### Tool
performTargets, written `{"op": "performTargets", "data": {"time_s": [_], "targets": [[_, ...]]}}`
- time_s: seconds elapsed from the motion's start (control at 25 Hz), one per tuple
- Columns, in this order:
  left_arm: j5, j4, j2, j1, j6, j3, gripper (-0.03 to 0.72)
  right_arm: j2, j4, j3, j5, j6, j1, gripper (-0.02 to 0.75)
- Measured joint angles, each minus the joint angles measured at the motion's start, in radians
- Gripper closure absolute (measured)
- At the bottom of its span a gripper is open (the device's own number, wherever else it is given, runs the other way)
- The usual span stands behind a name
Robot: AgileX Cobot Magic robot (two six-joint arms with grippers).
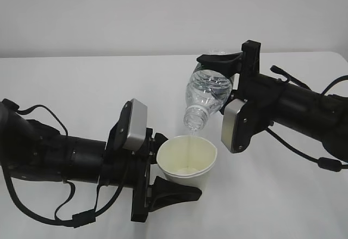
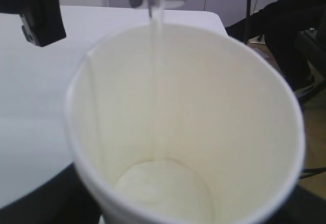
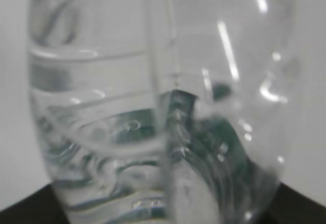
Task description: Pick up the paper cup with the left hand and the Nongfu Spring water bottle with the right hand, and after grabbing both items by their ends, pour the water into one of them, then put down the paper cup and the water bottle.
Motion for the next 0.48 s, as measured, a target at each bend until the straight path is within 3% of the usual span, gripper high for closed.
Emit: {"op": "performTargets", "data": {"time_s": [0.48], "targets": [[0.000, -0.002, 0.000, 0.000, 0.000, 0.000, 0.187, 0.000, 0.000, 0.000, 0.000, 0.000, 0.000, 0.293]]}}
